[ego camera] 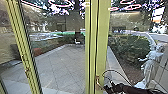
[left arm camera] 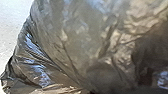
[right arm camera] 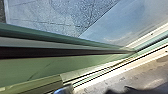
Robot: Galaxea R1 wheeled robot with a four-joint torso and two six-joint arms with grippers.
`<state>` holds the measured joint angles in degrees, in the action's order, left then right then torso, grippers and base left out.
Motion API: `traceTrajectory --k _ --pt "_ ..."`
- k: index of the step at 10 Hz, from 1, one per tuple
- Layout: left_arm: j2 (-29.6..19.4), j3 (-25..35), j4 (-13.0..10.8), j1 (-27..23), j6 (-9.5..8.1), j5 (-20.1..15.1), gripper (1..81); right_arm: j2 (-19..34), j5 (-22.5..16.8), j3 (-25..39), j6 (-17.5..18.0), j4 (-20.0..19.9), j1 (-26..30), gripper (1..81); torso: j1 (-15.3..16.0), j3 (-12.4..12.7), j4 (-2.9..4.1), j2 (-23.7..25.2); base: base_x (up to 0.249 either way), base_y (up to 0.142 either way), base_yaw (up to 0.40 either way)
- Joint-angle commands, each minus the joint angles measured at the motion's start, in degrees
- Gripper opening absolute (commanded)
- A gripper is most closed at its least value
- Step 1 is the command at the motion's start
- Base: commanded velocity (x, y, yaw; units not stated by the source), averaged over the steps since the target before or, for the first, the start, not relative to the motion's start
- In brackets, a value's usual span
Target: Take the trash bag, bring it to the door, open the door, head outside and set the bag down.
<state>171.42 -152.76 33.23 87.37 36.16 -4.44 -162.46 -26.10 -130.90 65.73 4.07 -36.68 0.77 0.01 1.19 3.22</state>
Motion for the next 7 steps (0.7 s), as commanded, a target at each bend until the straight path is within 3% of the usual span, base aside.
traceTrajectory --k 1,6,7 --pt "0.1 0.3 0.6 -2.9 0.23 -4.5 1.0 -4.2 -14.0 1.7 -2.4 0.6 0.5 81.1 0.0 -2.2 0.0 0.0 0.0 0.0 0.0" --pt "-0.2 0.3 0.7 -2.5 0.23 -4.5 1.0 -2.8 -13.8 1.6 -2.4 0.1 3.4 81.1 -0.1 -8.1 -0.04 0.1 0.0 0.0 0.0" --pt "-0.3 0.3 0.7 -2.4 0.14 -4.5 1.0 -2.2 -12.9 1.6 -2.3 0.1 4.5 81.1 -0.2 -7.6 -0.06 0.1 0.0 0.0 0.0"
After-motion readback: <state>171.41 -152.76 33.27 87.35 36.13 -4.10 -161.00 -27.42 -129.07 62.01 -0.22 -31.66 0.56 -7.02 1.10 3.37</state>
